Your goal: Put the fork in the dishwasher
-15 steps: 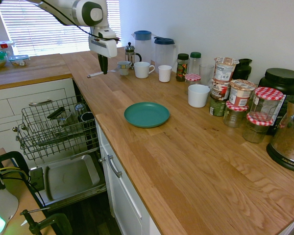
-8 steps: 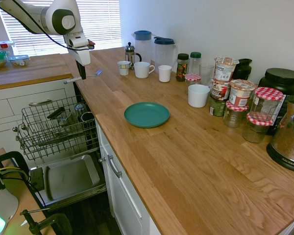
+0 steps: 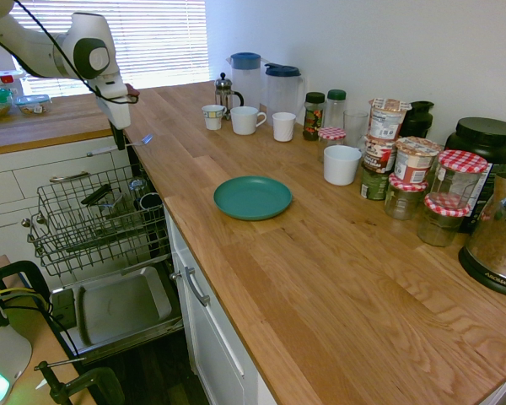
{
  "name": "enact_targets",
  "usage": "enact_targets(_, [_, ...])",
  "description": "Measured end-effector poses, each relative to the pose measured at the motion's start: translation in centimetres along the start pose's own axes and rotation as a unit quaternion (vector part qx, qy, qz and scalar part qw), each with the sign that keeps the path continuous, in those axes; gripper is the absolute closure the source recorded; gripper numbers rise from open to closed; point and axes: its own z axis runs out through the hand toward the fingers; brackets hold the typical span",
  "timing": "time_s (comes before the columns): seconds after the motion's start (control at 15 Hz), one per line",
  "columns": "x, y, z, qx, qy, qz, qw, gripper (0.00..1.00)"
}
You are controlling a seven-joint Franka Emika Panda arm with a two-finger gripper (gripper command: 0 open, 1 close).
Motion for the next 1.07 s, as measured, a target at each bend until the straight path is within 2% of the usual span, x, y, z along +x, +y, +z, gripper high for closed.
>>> enact_targets(0.4, [-7.9,5.9,5.6,-0.007,-0.008,0.020,1.000,1.00])
enact_targets(0.6, [-8.4,8.0,8.6,-0.015,-0.014,0.018,1.000,1.00])
enact_targets(1.07, [-5.1,7.6,18.0,-0.033,-0.023,0.017,0.999,1.00])
